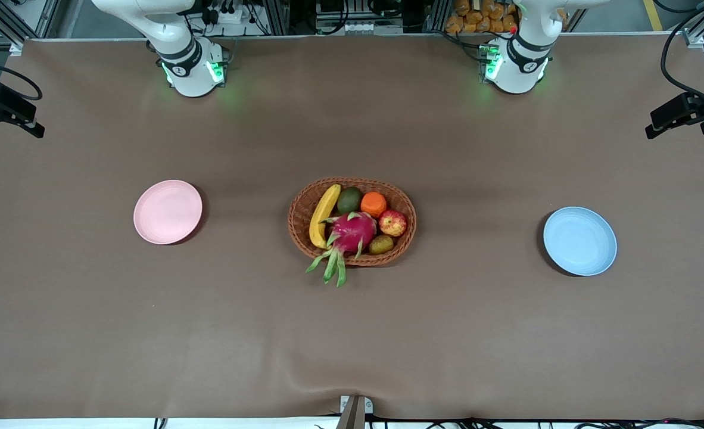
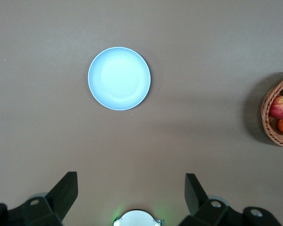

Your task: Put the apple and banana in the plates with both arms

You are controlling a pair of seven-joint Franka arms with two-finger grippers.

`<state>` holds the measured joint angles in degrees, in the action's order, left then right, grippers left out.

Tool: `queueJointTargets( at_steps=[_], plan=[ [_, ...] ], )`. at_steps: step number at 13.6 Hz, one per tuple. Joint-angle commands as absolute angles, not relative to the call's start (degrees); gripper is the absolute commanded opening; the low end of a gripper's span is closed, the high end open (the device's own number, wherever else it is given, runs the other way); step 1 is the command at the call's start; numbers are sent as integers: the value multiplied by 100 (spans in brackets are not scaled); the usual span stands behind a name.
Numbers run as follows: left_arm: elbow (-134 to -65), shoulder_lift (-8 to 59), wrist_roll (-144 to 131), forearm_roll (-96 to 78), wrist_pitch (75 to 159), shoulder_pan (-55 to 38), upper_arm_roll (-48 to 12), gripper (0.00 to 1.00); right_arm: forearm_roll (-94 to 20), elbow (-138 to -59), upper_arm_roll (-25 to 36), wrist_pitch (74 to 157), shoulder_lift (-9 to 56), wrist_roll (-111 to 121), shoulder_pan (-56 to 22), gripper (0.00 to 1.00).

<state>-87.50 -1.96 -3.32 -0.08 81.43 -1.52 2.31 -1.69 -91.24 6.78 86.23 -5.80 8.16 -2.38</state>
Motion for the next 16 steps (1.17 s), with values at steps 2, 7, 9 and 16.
queueJointTargets(
  at_steps=[2,7,9,16],
  plan=[
    [-8596,-123,-317,0,8095,-149,202,100,-132,-8991,633,8569,-536,800,-193,100],
    [-8683,-79,-316,-79,8007,-105,202,100,-132,-8991,633,8569,-536,800,-193,100],
    [-8824,-62,-343,-88,8007,-176,185,100,-132,-8991,633,8578,-527,800,-193,100],
    [-8886,728,-1316,-694,8165,-667,141,100,-132,-8991,633,8569,-527,800,-220,100]
  ],
)
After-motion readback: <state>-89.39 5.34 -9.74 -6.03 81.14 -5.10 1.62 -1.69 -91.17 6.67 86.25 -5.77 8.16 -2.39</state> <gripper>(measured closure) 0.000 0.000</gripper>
